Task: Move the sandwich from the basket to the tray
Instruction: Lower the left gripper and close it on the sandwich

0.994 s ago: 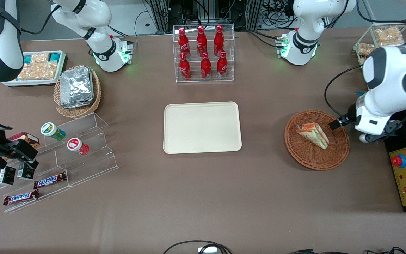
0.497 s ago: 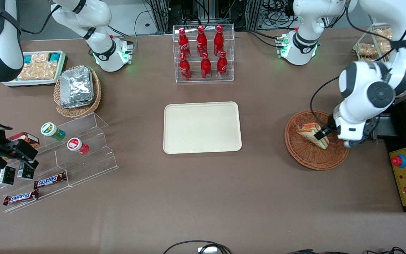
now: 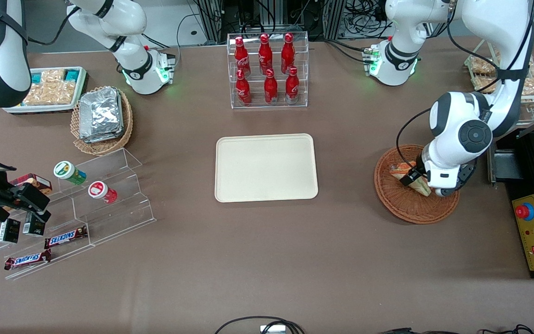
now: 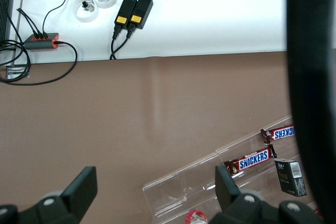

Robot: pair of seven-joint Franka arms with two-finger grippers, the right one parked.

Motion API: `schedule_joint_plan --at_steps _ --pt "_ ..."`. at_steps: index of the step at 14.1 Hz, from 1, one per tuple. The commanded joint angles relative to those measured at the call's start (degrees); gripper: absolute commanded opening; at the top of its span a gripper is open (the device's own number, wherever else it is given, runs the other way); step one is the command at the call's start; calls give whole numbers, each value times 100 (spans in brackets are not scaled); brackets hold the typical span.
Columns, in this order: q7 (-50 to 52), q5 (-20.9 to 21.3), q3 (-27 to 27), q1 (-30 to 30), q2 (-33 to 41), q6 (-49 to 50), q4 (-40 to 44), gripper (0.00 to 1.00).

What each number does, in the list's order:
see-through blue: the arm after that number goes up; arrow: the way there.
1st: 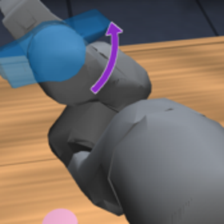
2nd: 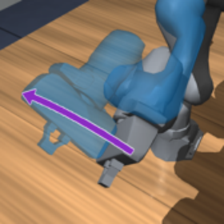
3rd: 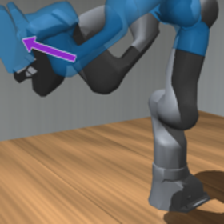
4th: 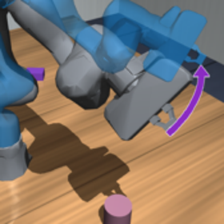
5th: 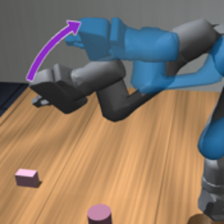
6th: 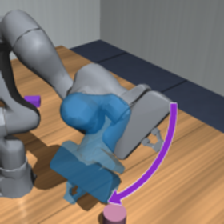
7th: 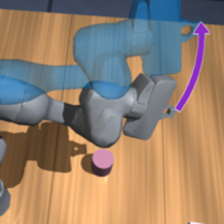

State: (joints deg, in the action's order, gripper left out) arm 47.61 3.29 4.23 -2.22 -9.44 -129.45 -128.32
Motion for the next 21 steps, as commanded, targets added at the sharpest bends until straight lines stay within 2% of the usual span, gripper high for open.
schedule_joint_plan --at_steps 1,8,9,11,12,13,15,19,21 --pt "117 111 -36 2 127 -203 -255 100" --pt "126 102 -80 37 83 -845 -730 100" --pt "117 102 -89 37 39 -854 -721 92" --pt "117 102 -202 28 -40 -959 -721 65" --pt "117 111 -246 28 -75 -977 -721 59" --pt "117 111 -247 28 -93 -986 -712 43" --pt "117 111 -273 28 -84 -986 -695 0" --pt "-101 137 -273 28 178 -811 -651 0" --pt "-566 356 -273 20 346 -425 -537 0"
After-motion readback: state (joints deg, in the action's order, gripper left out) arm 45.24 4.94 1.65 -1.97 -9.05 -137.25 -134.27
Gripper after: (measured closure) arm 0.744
